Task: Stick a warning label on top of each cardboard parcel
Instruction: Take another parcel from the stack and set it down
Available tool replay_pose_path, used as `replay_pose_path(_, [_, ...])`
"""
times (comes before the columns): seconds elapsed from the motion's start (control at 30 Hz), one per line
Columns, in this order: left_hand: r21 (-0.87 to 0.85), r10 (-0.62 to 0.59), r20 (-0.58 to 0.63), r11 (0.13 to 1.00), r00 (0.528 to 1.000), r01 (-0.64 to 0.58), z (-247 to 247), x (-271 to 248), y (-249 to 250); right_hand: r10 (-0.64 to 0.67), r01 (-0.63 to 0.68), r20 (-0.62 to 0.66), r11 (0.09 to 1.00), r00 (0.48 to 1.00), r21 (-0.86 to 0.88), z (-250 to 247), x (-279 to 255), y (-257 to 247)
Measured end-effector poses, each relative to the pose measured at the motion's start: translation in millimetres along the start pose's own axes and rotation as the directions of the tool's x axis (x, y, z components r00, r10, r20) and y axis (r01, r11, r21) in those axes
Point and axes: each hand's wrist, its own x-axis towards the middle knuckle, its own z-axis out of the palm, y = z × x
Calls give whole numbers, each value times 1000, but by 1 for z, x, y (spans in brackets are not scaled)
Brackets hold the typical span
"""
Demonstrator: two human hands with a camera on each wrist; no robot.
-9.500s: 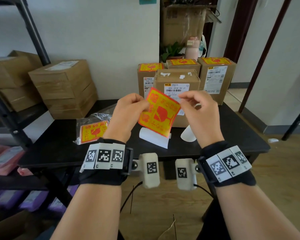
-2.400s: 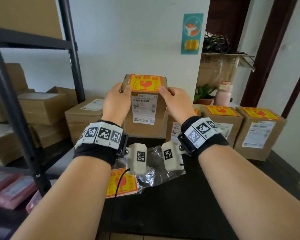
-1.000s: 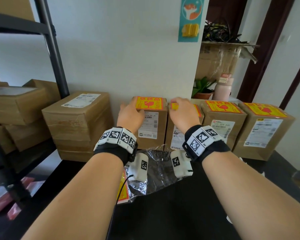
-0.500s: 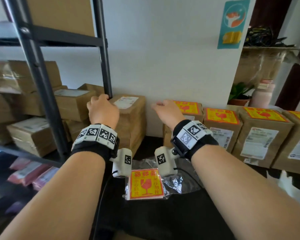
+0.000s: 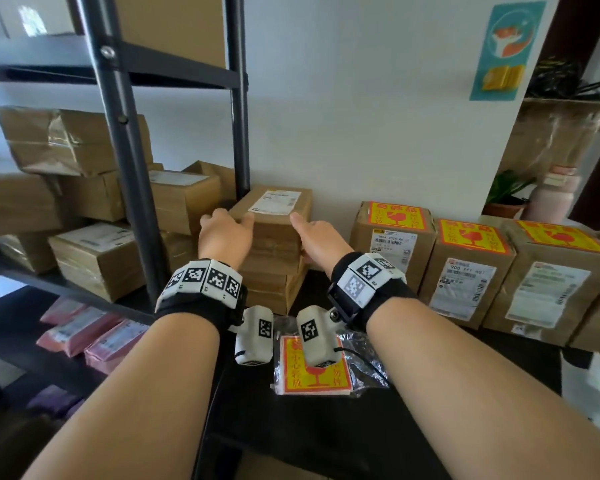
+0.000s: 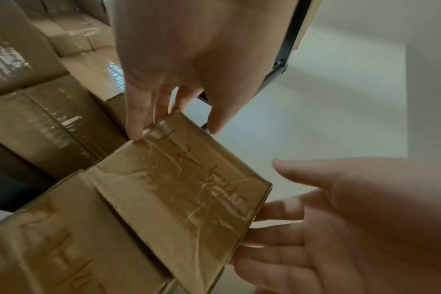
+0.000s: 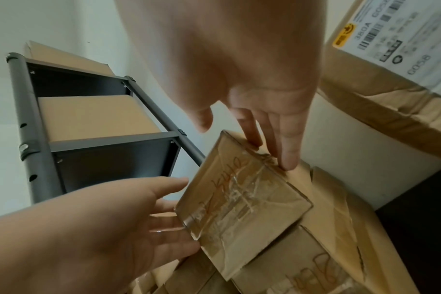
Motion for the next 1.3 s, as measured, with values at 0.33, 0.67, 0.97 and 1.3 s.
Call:
replay_pose_path(0.33, [-283,105,-206,945,973,-162,-19,-50,39,-147,167,-214,983,966,78,-41,-34,-9])
replay_pose_path(0.67, [-447,304,-100,837,947,-316,2,-128,103,-193,278,-387,944,902,178,-138,-118,20])
replay_pose_path(0.97, [-429,430,196,846,882,-317,82,-190,132,-71,133,-524,988,849,83,-209,-174,97])
replay_pose_path(1.3, [-294,451,411,888,792,-353,149,-224,125,47,-192,-572,961,819,-197,-230,-194,177])
